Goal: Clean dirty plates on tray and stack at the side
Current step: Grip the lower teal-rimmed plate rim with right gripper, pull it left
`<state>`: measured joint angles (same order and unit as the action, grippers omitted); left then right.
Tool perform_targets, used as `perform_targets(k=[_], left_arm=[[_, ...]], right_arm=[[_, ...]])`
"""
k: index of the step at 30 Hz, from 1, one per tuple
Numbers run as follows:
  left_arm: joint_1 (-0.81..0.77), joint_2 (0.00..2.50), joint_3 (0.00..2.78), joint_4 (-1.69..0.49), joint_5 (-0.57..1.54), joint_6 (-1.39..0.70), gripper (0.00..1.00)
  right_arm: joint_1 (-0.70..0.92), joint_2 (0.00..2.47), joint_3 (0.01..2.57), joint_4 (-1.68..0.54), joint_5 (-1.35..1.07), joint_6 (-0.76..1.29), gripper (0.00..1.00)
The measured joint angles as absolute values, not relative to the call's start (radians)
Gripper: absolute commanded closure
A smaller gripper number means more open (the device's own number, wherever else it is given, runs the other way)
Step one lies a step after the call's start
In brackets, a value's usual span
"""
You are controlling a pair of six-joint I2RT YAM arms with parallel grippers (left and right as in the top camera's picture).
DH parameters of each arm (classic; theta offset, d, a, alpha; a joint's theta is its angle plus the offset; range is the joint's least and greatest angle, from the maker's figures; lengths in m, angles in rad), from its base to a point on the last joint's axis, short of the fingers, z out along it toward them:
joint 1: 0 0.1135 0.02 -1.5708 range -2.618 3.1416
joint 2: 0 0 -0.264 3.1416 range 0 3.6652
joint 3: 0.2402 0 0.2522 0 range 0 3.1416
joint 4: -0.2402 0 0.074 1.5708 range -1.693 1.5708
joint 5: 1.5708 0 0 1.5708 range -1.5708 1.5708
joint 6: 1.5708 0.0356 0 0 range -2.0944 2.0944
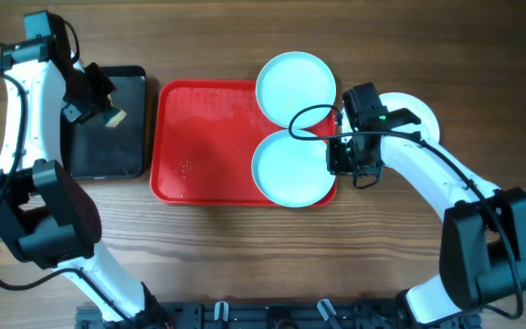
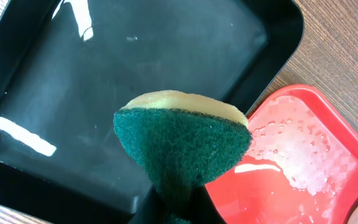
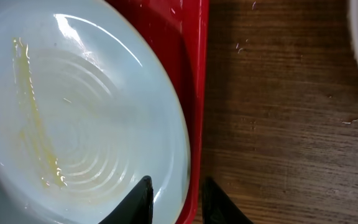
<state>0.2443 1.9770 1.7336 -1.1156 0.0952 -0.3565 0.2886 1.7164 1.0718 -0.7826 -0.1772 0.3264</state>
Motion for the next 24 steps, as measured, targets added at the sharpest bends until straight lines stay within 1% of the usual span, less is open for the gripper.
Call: perform_targets(k=[7,12,15,18,22,24], left_arm=[[0.244,1.977,1.734,-1.115,0.095,-0.356,0.96],[0.244,1.977,1.734,-1.116,0.095,-0.356,0.96],[0.244,1.977,1.734,-1.115,0.095,-0.356,0.96],[0.244,1.977,1.734,-1.115,0.095,-0.356,0.96],[0.244,1.977,1.734,-1.115,0.095,-0.356,0.96],[0.244,1.977,1.734,-1.115,0.095,-0.356,0.96]], right_arm=[[0.325,1.716,1.068,-0.769,-0.175,0.342,0.73],[0.336,1.716,1.041,-0.744,-0.175,0.366,0.75],[0.337,1.716,1.024,-0.733,-0.175,0.375,0.79],[0.337,1.717,1.019,-0.725,-0.175,0.381,0.79],[0.337,1.716,1.019,-0.715,-0.174,0.382,0.87],[0.337,1.716,1.019,-0.715,-0.174,0.381,0.87]])
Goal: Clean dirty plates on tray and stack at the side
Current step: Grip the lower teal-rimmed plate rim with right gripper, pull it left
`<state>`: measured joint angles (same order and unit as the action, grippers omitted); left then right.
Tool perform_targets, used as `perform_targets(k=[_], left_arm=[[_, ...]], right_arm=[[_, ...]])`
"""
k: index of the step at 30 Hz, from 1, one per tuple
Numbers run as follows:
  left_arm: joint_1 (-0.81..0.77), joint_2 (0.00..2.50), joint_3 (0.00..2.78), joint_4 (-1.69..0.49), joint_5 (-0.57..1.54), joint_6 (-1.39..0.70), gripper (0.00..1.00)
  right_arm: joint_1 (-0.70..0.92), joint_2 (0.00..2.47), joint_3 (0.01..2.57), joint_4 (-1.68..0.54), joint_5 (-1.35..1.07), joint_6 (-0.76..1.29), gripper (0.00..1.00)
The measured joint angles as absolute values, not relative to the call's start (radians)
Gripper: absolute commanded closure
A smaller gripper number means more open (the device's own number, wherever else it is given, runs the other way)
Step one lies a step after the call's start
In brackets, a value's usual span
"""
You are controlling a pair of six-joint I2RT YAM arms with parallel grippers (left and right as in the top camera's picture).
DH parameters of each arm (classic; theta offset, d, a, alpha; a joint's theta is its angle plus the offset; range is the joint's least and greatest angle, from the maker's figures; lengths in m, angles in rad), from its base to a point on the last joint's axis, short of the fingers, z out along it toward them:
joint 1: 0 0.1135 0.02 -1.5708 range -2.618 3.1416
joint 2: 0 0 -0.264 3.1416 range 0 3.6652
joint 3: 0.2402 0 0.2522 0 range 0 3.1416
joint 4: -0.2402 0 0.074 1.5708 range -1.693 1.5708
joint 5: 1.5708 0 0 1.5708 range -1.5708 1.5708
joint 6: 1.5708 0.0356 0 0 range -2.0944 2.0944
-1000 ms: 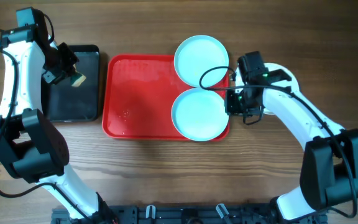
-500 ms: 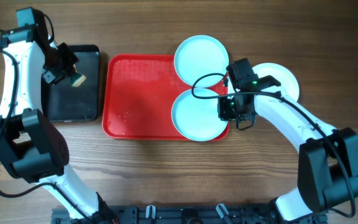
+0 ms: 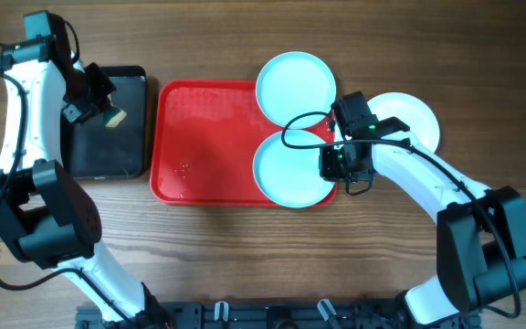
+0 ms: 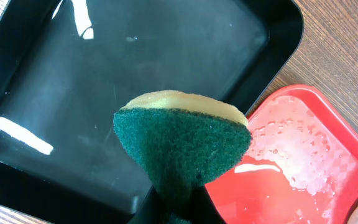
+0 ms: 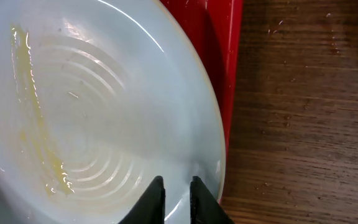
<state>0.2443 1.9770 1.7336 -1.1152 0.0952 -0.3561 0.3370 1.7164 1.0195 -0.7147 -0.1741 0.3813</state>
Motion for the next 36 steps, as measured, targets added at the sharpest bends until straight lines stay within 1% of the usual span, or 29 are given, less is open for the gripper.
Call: perform_targets(k=[5,8,10,15,29,31,32,35,36], left_arm=[[0.244,1.977,1.734,-1.115,0.095,-0.356,0.96],[0.244,1.977,1.734,-1.116,0.095,-0.356,0.96],[0.244,1.977,1.734,-1.115,0.095,-0.356,0.96],[0.244,1.977,1.734,-1.115,0.095,-0.356,0.96],[0.244,1.977,1.734,-1.115,0.094,-0.356,0.96],[0.244,1.977,1.734,-1.115,0.094,-0.356,0.96],[0.244,1.977,1.734,-1.115,0.094,-0.356,0.96],[0.244,1.977,1.734,-1.115,0.094,-0.356,0.96],[0.244,1.977,1.734,-1.115,0.094,-0.356,0.96]], right_arm=[[0.337,1.716,1.058,-0.783,-0.173,0.38,0.85],[0.337,1.713,1.122,-0.834,-0.152,0.379,0.78],[0.337,1.703,1.153,-0.859,-0.121,0.384,0.77],[0.337,1.697,1.158,-0.874,-0.064,0.4,0.76],[0.337,1.77,1.114,-0.772,-0.043,0.401,0.76],[0.337,1.775,1.114,-0.765,-0.043,0.401,0.78],[0.337,1.78,1.114,-0.762,-0.043,0.401,0.8],[0.337,1.792,1.114,-0.762,-0.043,0.406,0.94],[0.337,1.795,1.114,-0.761,-0.043,0.41,0.96]])
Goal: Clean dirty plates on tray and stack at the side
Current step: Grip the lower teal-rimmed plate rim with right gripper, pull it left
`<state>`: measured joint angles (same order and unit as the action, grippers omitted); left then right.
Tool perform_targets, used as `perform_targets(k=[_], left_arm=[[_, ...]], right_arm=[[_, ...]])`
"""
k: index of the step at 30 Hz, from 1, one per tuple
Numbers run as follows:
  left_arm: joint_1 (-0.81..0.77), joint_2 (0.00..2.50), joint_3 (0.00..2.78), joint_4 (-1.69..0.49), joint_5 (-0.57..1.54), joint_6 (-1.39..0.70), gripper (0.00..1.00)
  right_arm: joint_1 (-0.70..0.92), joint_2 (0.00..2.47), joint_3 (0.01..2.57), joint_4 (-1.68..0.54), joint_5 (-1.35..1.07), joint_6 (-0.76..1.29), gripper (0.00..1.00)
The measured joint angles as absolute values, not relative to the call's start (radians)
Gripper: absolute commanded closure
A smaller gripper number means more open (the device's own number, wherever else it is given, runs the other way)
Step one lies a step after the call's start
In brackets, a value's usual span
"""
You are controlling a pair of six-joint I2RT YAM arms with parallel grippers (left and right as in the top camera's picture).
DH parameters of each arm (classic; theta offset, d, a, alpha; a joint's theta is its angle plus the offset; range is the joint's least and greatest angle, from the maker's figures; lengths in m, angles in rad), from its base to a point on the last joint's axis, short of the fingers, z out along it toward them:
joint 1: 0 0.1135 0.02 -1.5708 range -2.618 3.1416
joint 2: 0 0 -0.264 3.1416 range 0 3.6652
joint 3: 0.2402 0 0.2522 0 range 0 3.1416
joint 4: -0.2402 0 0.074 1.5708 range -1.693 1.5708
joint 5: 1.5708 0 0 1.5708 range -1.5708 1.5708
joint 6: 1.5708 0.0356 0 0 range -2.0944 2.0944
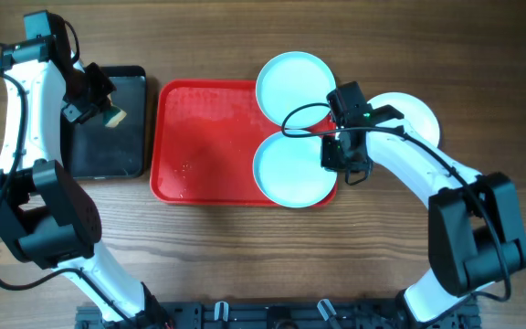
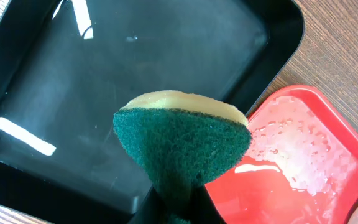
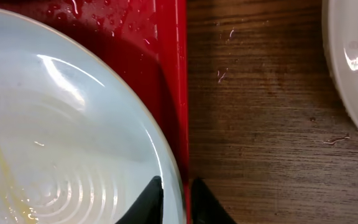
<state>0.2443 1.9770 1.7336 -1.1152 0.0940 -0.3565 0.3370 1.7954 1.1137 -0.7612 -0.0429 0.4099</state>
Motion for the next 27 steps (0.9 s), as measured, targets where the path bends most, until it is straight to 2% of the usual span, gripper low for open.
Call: perform_targets(k=[15,22,27], left_arm=[[0.244,1.977,1.734,-1.114,0.091,-0.356,0.96],[0.244,1.977,1.734,-1.114,0.091,-0.356,0.96],[0.244,1.977,1.734,-1.114,0.091,-0.356,0.96]], right_arm=[[0.392,1.778,1.162,-0.868,-0.037,0.416,0.96],[0.541,1.752,1.188,-0.785,-0.037,0.48,0.96],[0.584,1.752,1.188,-0.727,-0.046,0.566,0.96]])
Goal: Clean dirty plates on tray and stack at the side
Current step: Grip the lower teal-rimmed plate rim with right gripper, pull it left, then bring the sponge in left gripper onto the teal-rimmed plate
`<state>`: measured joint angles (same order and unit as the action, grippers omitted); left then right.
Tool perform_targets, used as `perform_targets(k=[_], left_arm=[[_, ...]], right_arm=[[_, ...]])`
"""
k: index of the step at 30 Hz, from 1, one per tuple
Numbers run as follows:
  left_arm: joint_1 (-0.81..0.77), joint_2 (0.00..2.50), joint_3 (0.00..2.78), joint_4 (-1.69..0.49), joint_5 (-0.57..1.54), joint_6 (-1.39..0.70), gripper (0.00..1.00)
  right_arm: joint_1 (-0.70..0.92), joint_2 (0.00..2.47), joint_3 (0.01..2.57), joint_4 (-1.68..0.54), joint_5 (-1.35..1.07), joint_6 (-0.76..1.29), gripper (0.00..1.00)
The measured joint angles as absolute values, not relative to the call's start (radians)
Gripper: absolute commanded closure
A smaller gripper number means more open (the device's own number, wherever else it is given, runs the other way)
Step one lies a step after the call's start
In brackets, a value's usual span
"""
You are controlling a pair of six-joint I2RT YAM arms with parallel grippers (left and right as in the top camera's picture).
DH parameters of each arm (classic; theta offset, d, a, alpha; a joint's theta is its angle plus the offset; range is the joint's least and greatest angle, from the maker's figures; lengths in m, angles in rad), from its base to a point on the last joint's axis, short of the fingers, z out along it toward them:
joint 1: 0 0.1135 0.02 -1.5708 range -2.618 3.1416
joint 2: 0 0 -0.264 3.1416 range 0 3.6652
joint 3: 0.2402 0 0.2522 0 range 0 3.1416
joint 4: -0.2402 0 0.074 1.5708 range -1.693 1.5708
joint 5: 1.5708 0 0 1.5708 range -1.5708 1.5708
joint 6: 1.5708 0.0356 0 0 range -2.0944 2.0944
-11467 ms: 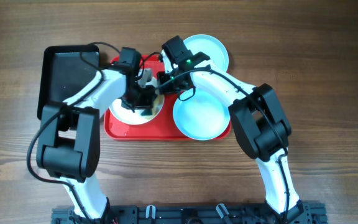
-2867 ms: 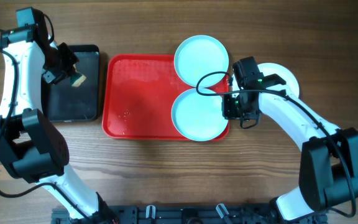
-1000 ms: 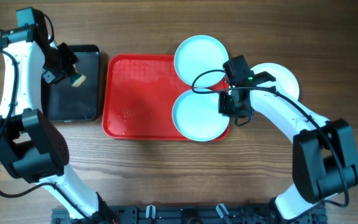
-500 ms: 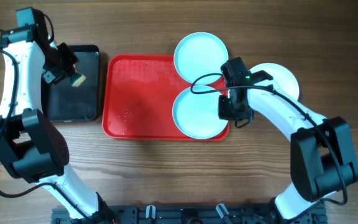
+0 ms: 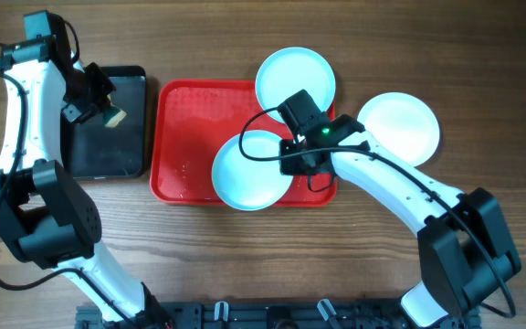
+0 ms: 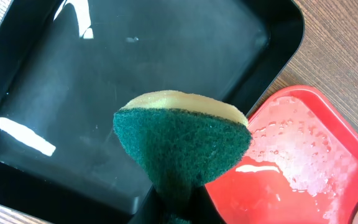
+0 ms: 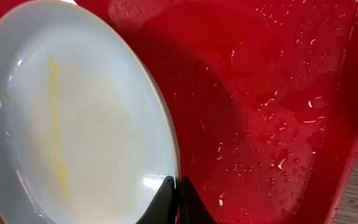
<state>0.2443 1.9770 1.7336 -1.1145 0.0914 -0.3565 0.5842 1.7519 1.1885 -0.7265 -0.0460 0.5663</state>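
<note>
A pale blue dirty plate [image 5: 249, 171] with a yellow streak [image 7: 51, 130] sits tilted over the middle of the red tray [image 5: 190, 128]. My right gripper [image 7: 176, 186] is shut on its right rim. A second pale plate [image 5: 296, 80] rests on the tray's far right corner. One white plate [image 5: 398, 123] lies on the table right of the tray. My left gripper [image 6: 179, 202] is shut on a green and yellow sponge [image 6: 182, 140], held over the black basin [image 5: 108, 123].
The black basin [image 6: 104, 74] holds a film of water and stands left of the tray. Water drops wet the tray floor [image 7: 278, 124]. Bare wooden table [image 5: 245, 256] lies in front of the tray.
My right gripper, then at the dirty plate's right rim by the tray's right edge, now grips that rim, and plate and gripper sit further left, over the tray's middle. The left arm is unchanged.
My right gripper stood open astride the tray's right wall beside the dirty plate. Later its fingers stood narrowed on the plate's inner rim, then again at the rim by the tray wall. Now it holds the plate mid-tray. The left gripper kept the sponge over the basin throughout.
</note>
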Motion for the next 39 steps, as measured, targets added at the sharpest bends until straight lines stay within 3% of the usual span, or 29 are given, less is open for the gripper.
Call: perform_targets(k=[20,29,39], left_arm=[[0.244,1.977,1.734,-1.114,0.091,-0.356,0.96],[0.244,1.977,1.734,-1.118,0.091,-0.356,0.96],[0.182,1.977,1.734,-1.131,0.107,-0.28,0.96]], right_arm=[[0.584,1.897,1.189,-0.529,-0.198,0.789,0.96],[0.617,1.948,1.192,-0.381,-0.218,0.823,0.65],[0.627,1.978,1.219,-0.382,-0.235,0.772,0.67]])
